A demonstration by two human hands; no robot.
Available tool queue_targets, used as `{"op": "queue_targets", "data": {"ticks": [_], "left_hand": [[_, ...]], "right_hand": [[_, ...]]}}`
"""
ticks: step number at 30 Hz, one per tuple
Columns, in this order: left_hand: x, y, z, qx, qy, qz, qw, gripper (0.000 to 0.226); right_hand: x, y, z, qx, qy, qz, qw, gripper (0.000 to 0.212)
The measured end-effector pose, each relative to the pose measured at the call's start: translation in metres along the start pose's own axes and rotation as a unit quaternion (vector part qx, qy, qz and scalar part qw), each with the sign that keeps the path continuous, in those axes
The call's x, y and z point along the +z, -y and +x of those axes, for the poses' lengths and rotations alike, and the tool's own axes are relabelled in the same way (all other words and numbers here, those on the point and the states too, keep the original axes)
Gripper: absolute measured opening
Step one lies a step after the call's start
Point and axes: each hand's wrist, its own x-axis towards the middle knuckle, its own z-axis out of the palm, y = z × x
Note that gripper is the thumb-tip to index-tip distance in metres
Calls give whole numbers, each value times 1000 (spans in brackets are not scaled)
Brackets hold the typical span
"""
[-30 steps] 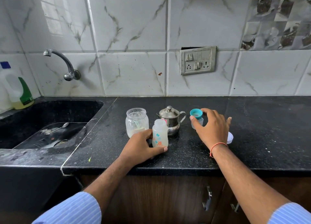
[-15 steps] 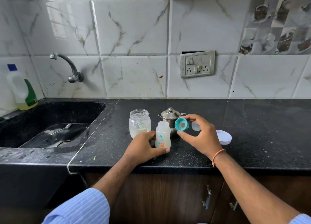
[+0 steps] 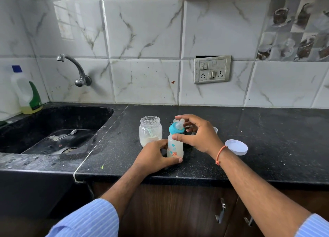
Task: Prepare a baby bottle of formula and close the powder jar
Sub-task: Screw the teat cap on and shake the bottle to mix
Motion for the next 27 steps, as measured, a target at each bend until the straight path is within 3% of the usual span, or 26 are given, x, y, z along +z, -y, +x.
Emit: {"op": "queue_targets", "data": {"ticks": [9, 13, 19, 27], "left_hand": [[2, 5, 3, -4, -7, -13, 1000, 56], [2, 6, 3, -3, -6, -17, 1000, 49], [3, 8, 3, 2, -3, -22, 1000, 57], [2, 8, 3, 2, -11, -19, 1000, 52]], "right_hand": [[26, -12, -12, 86, -57, 141, 985, 47], [34, -13, -18, 86, -75, 171, 979, 45], [45, -16, -25, 69, -115, 189, 973, 44], [45, -23, -29, 45, -120, 203, 971, 37]]}}
